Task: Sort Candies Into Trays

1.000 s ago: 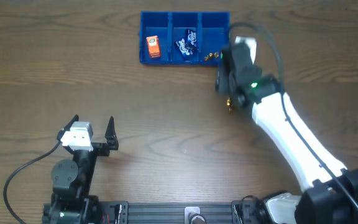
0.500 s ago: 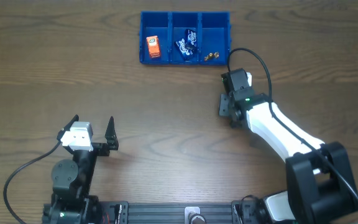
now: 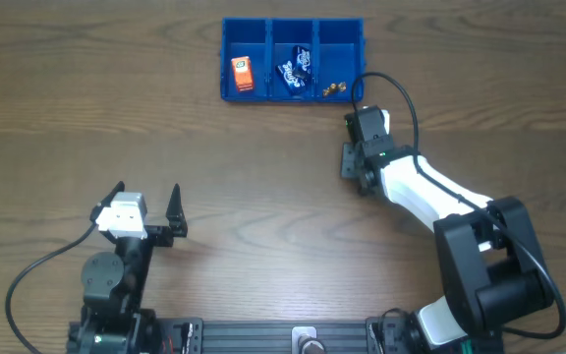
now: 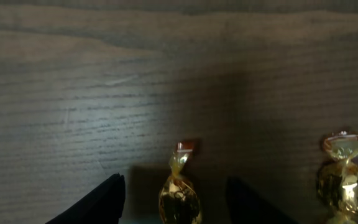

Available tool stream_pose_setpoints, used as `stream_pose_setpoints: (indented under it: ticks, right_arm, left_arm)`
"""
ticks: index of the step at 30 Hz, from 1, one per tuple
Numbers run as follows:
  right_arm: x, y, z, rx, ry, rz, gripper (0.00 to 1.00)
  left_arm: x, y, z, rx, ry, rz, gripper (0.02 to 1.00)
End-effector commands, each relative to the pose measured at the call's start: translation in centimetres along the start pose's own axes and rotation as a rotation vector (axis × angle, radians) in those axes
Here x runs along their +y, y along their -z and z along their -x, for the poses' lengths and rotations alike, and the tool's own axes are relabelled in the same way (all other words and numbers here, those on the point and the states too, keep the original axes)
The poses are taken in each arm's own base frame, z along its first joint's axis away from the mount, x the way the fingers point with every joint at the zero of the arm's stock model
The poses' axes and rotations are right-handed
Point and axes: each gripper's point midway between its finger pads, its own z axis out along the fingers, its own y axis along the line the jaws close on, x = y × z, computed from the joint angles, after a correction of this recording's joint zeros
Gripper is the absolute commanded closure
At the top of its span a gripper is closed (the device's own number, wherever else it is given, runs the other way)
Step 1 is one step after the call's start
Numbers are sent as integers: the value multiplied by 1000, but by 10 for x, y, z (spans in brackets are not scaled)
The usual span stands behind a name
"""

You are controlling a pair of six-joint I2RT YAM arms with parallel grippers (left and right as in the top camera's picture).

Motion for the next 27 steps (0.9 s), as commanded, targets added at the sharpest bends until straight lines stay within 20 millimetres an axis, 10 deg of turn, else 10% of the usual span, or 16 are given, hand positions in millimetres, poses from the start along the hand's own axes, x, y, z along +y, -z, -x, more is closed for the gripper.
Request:
stream_pose_setpoints:
  ticks: [1,17,27]
  right_arm:
    - [-5,-8,-2,8,12,-28,457]
    - [-9,0,-9,37,-9,-44,842]
    - [15,139,144,-285,25,-14,844]
  left_arm:
    - [3,-1,-17,49,-6,11,20]
    - [3,-1,-17,49,-6,11,20]
    - [3,-1,-17,49,-6,11,20]
